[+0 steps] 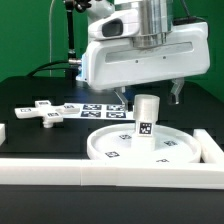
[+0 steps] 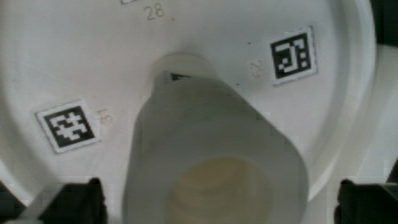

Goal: Assemble round table

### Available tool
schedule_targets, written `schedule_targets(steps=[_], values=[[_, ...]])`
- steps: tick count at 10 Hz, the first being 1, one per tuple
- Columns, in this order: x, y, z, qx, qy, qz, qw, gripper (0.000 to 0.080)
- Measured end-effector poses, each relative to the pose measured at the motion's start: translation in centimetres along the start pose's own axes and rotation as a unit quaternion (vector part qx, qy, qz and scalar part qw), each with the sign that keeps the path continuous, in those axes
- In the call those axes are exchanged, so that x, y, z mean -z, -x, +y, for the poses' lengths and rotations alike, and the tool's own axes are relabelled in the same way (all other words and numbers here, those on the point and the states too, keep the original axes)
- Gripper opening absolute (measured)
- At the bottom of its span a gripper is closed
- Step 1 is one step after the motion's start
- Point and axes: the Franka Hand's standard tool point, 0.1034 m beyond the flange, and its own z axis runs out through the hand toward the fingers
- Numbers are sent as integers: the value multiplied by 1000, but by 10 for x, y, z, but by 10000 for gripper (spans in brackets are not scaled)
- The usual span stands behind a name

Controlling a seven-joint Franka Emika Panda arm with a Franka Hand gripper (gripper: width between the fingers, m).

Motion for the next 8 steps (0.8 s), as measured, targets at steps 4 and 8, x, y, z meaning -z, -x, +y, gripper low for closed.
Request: schedule_targets(steps=[4,8], values=[[0,1,-1,142,0,-7,990,649],[-2,3,3,299,8,-14,954,649]])
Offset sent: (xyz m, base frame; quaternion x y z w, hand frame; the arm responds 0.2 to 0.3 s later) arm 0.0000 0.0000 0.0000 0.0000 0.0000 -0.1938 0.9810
